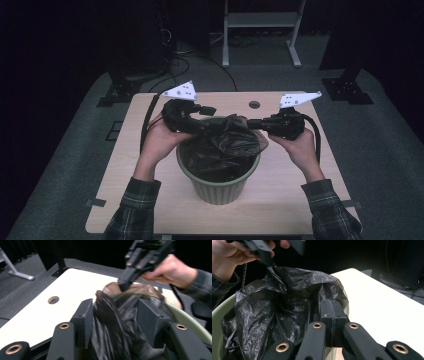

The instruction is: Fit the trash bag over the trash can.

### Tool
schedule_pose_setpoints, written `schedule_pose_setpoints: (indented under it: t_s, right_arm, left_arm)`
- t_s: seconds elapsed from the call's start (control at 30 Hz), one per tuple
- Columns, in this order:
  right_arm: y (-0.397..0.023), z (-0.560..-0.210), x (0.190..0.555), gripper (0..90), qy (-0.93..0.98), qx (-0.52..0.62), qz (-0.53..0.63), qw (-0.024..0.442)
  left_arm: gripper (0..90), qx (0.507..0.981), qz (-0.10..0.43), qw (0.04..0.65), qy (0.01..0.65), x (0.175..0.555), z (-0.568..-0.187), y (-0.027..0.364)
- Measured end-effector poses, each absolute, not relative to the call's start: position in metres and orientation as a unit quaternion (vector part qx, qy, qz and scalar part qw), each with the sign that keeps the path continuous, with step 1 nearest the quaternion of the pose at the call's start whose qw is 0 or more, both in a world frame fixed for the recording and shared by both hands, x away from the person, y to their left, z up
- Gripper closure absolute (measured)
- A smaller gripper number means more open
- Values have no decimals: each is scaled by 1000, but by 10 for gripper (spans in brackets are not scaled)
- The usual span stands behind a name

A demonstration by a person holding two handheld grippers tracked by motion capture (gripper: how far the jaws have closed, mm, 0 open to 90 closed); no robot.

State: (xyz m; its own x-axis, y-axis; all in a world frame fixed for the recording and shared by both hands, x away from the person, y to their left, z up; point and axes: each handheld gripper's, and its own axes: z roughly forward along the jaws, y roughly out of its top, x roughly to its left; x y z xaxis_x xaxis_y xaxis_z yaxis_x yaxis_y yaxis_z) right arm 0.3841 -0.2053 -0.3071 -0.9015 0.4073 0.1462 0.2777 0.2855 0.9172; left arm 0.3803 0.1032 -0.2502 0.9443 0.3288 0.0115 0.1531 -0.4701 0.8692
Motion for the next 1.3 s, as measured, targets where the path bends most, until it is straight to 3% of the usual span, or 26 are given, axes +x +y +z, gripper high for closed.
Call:
schedule_pose_setpoints:
  t_s: [0.2,0.27,0.33,0.4,1.0,1.3]
  right_arm:
    - [-203,-307,383,900,800,208,560,55]
    - [-202,-307,383,900,799,205,562,54]
    - [-202,-306,380,900,799,202,563,55]
    - [-203,-305,377,900,800,200,562,58]
    - [-259,-306,337,900,800,215,552,96]
    - [-275,-320,317,900,811,226,531,99]
  left_arm:
    - [546,865,66,475,145,398,-262,85]
    - [670,872,65,463,145,401,-266,82]
    - [850,874,59,458,150,402,-268,84]
    - [899,871,62,463,154,400,-269,91]
    - [900,824,149,504,209,352,-264,197]
    - [899,810,146,521,227,334,-282,225]
